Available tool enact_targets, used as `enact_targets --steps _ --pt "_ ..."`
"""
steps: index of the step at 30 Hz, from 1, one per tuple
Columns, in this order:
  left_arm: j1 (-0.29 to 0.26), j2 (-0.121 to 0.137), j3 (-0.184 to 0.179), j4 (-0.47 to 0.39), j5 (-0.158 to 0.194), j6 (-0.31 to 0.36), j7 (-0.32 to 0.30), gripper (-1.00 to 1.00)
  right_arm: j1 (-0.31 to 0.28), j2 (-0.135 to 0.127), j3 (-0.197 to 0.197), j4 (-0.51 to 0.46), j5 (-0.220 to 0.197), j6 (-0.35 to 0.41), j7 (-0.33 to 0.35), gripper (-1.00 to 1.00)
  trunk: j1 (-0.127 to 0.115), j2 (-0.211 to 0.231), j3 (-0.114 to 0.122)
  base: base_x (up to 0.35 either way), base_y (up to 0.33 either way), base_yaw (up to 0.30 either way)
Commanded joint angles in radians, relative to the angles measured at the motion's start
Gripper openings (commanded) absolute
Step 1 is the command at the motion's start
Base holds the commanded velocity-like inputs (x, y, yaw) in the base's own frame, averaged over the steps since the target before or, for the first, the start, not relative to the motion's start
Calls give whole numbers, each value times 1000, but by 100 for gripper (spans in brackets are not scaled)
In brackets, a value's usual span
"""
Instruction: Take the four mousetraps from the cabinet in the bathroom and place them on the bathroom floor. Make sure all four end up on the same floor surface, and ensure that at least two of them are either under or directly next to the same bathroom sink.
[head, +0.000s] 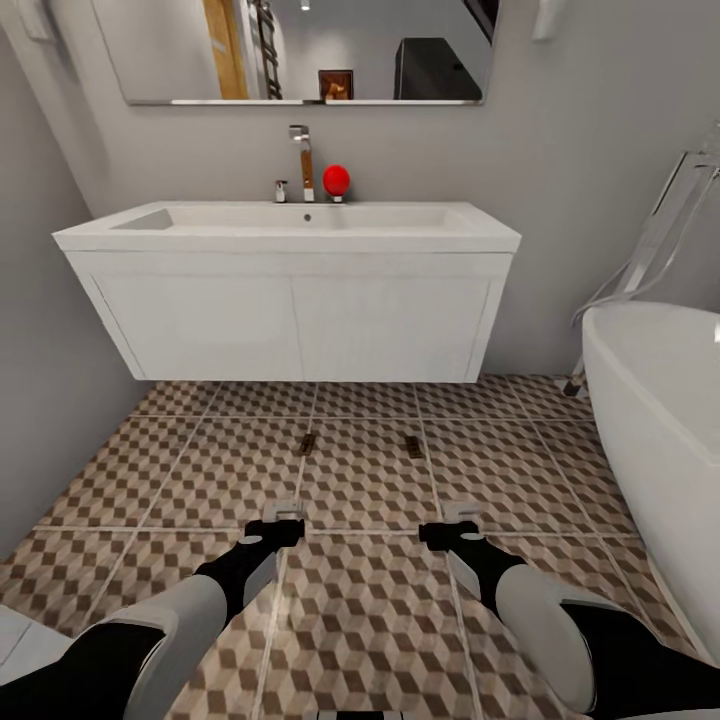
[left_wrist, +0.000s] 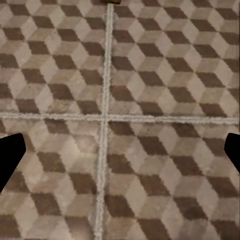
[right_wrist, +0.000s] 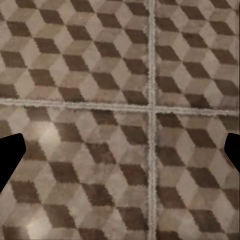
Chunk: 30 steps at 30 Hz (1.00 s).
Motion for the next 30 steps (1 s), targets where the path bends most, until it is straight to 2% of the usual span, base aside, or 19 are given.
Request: enact_targets --steps 1,30 --pt "-1 0 -8 1 7 -4 5 100 -1 0 -9 1 10 -3 -4 100 -1 0 3 0 0 0" --pt "-1 -1 -8 1 10 -6 7 100 -1 0 -8 1 9 -6 -3 100 -14 7 115 0 0 0"
